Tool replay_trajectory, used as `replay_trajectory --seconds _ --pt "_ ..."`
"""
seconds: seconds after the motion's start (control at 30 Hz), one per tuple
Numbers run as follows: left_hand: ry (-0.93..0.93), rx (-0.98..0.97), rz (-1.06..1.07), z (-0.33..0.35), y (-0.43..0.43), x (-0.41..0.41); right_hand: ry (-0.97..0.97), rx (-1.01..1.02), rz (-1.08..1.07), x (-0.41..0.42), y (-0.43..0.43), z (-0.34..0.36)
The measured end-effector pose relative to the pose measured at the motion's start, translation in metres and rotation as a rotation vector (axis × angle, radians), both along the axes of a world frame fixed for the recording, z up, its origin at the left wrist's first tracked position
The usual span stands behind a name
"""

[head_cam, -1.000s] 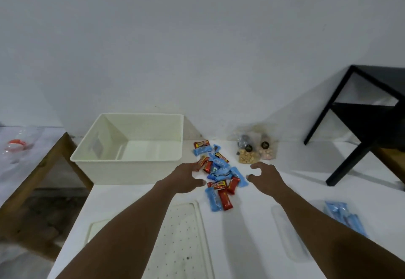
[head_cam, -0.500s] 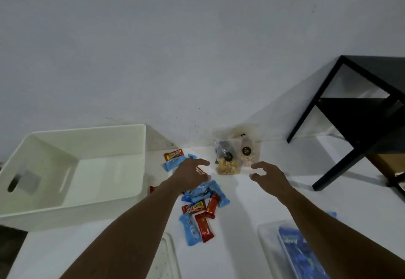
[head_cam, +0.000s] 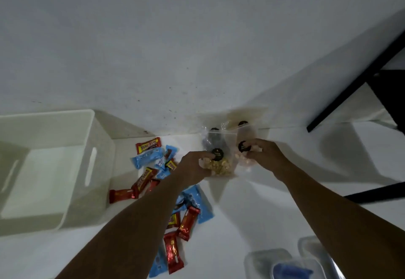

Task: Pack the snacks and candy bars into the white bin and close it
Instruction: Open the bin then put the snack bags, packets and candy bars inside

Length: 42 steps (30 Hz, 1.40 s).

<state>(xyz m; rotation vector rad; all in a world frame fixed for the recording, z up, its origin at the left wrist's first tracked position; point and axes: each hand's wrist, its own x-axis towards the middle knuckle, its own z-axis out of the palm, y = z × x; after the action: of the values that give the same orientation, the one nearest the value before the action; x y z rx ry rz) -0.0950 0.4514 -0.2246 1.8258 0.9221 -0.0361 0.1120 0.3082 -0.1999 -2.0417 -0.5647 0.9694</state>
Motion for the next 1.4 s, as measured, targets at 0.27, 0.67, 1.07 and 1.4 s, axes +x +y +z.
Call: replay_trajectory --seconds 0.27,0.67,1.07,1.4 --pt "0.015 0.081 0.142 -0.015 -0.014 0.024 0.088 0.034 -0.03 0.005 0.002 -0.022" --pt "-0.11 0.218 0.134 0.066 -0.006 -0.051 0.046 0.197 0.027 -0.048 0.005 0.049" --pt "-0.148 0.461 0.363 0.169 0.098 -0.268 -0.09 0.402 0.248 -0.243 0.134 0.149" --pt "-0.067 0.431 0.381 0.133 0.181 -0.379 -0.166 0.28 0.245 -0.372 0.232 0.133"
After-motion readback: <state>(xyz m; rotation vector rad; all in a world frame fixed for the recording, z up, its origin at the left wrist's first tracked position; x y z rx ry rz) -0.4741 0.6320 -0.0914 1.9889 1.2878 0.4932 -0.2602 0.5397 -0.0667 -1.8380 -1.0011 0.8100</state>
